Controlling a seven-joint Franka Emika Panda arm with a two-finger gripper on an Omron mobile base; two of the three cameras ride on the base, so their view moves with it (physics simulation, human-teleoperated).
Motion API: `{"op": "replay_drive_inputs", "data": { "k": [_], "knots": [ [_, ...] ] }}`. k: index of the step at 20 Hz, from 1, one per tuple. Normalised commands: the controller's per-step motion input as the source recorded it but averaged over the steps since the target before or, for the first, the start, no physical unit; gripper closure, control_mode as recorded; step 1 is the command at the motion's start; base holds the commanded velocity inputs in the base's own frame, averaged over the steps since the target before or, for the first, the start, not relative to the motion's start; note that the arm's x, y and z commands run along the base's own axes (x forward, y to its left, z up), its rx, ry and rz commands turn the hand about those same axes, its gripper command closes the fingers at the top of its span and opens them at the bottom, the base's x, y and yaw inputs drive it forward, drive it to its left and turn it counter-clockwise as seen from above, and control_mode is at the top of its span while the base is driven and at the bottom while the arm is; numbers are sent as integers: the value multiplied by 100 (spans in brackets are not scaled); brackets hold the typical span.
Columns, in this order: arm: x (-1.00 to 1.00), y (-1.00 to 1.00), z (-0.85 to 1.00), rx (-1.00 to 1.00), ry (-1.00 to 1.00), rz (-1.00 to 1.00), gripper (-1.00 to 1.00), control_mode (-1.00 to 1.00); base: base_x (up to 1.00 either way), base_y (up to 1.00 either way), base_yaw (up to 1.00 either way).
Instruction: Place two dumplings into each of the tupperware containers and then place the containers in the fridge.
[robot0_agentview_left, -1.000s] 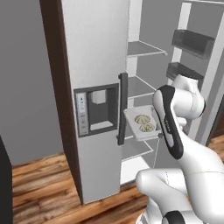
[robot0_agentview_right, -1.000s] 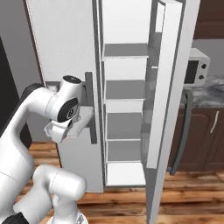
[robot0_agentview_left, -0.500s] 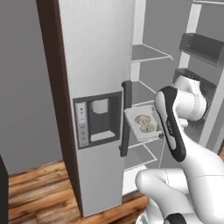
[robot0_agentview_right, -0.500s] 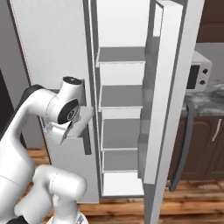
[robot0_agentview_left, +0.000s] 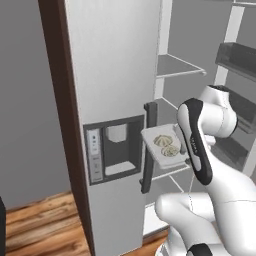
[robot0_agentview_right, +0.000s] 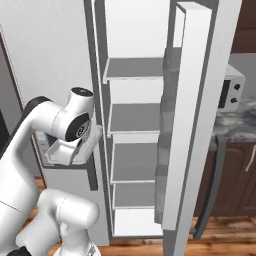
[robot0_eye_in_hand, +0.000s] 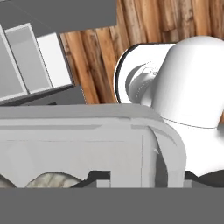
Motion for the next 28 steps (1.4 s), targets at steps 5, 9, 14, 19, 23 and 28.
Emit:
{"op": "replay_drive_inputs", "data": {
  "k": [5, 9, 14, 19, 23, 28],
  "knots": [
    [0, 0, 0, 0, 0, 0, 100, 100, -12, -36, 0],
    [0, 0, 0, 0, 0, 0, 100, 100, -26, -31, 0],
    [0, 0, 0, 0, 0, 0, 100, 100, -16, -29, 0],
    [0, 0, 0, 0, 0, 0, 100, 100, -29, -42, 0],
    [0, 0, 0, 0, 0, 0, 100, 100, -5, -32, -4],
    [0, 0, 0, 0, 0, 0, 100, 100, 11, -37, -19]
  ]
}}
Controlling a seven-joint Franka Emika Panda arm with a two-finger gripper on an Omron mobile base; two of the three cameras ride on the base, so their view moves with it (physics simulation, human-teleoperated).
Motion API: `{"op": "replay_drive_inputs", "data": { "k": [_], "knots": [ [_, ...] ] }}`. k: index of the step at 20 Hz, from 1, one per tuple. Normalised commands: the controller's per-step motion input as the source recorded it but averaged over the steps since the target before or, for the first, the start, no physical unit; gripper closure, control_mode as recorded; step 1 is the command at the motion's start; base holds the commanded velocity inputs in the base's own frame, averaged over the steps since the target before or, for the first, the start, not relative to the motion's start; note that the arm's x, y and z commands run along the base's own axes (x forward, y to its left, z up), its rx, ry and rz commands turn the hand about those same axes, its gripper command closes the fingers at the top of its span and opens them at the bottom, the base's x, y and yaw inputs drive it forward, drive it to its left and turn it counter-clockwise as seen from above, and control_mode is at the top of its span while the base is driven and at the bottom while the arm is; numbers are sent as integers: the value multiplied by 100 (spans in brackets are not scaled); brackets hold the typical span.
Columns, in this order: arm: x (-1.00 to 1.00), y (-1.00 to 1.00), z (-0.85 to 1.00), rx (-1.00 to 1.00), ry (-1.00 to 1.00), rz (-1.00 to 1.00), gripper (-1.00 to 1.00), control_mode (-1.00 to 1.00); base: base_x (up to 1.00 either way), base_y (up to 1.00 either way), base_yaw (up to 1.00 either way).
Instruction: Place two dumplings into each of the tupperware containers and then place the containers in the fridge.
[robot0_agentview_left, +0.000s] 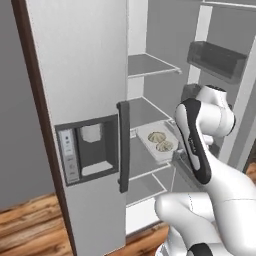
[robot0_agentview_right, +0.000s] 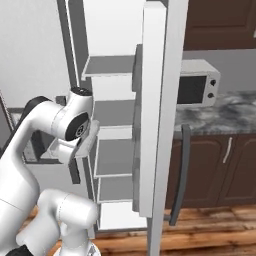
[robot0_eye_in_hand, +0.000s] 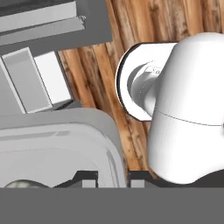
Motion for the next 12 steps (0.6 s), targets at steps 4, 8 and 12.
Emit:
{"op": "replay_drive_inputs", "data": {
  "k": [4, 8, 12],
  "knots": [
    [0, 0, 0, 0, 0, 0, 100, 100, 26, -29, -26],
    [0, 0, 0, 0, 0, 0, 100, 100, 51, -1, -21],
    [0, 0, 0, 0, 0, 0, 100, 100, 62, -15, -8]
  ]
}}
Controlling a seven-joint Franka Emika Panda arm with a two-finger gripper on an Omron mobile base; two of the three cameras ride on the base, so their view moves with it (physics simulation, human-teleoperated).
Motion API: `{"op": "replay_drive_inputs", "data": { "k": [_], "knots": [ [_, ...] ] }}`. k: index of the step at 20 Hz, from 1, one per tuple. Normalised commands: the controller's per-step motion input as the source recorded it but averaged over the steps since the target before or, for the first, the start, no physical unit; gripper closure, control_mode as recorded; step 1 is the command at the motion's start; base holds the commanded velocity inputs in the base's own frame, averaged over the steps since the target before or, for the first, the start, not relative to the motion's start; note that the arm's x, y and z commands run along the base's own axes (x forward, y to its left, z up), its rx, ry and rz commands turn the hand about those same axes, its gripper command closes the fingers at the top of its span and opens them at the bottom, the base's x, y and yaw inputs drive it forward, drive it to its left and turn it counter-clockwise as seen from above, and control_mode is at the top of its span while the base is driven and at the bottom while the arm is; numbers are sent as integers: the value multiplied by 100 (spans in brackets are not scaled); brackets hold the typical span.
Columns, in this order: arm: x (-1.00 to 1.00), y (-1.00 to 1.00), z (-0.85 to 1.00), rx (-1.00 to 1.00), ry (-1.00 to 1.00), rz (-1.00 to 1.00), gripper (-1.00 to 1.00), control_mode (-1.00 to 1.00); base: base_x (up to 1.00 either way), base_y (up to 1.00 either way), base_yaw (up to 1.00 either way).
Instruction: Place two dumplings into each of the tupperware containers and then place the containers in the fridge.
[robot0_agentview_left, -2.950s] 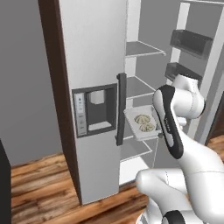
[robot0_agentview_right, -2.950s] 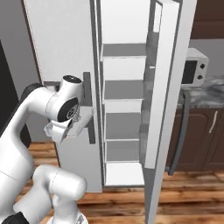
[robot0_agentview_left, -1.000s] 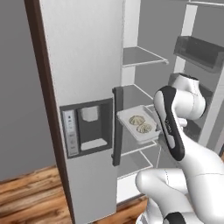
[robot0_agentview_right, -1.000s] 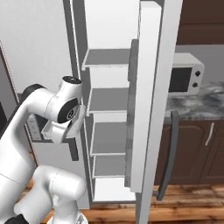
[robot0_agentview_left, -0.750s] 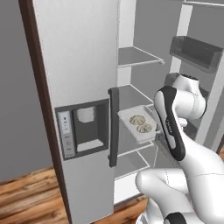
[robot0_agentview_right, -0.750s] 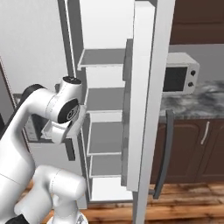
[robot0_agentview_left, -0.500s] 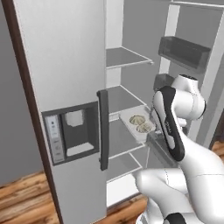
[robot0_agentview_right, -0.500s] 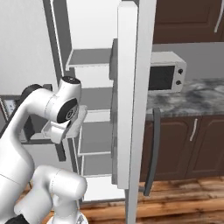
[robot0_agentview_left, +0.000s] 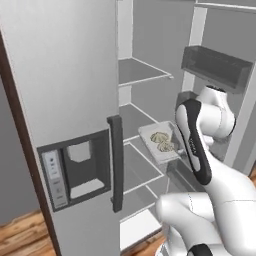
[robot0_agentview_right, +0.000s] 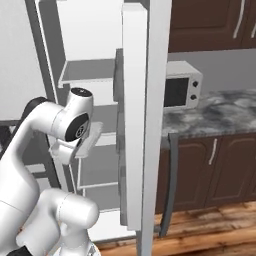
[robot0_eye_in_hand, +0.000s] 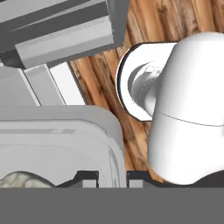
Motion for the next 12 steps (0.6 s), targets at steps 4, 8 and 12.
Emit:
{"op": "replay_drive_inputs", "data": {
  "k": [4, 8, 12],
  "knots": [
    [0, 0, 0, 0, 0, 0, 100, 100, 30, -64, 7],
    [0, 0, 0, 0, 0, 0, 100, 100, 5, -19, 7],
    [0, 0, 0, 0, 0, 0, 100, 100, 1, 10, 17]
  ]
}}
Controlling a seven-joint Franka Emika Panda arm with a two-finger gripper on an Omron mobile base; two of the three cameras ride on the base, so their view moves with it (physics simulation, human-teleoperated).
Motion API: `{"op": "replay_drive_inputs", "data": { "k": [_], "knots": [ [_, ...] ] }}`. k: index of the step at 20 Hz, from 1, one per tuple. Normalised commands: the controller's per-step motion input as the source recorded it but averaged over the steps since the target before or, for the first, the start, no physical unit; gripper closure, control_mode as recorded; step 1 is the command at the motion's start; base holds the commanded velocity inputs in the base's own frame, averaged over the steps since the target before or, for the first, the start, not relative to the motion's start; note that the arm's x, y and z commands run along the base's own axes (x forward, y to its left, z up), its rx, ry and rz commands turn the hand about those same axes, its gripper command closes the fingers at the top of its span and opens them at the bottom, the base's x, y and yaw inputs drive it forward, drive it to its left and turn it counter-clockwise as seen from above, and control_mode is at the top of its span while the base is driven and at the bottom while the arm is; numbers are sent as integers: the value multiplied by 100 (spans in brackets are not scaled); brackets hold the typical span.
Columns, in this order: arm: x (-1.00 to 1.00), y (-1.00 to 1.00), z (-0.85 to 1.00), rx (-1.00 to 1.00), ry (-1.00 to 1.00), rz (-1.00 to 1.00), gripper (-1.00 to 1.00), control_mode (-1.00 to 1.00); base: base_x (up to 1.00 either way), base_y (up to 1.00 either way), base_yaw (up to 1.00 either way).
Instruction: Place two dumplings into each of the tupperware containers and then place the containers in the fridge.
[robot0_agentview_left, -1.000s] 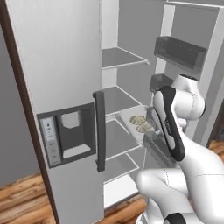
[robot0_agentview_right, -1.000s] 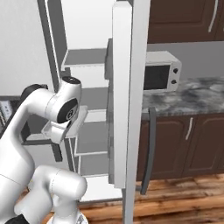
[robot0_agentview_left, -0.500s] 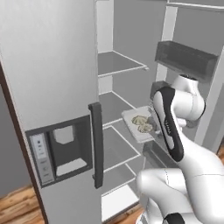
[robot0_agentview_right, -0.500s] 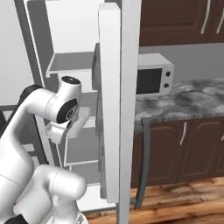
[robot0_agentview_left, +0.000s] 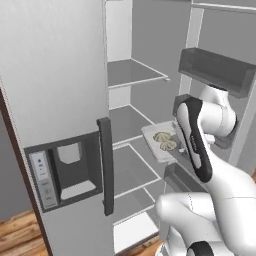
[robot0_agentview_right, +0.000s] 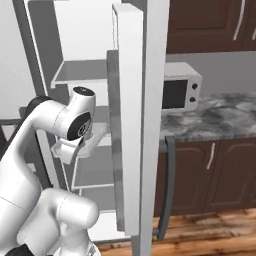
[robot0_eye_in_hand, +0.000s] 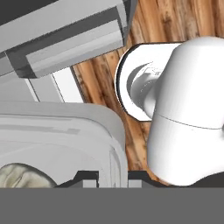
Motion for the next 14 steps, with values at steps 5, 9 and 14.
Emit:
{"op": "replay_drive_inputs", "data": {
  "k": [5, 9, 14],
  "knots": [
    [0, 0, 0, 0, 0, 0, 100, 100, 46, 0, 37],
    [0, 0, 0, 0, 0, 0, 100, 100, 26, -20, 17],
    [0, 0, 0, 0, 0, 0, 100, 100, 16, -26, 8]
  ]
}}
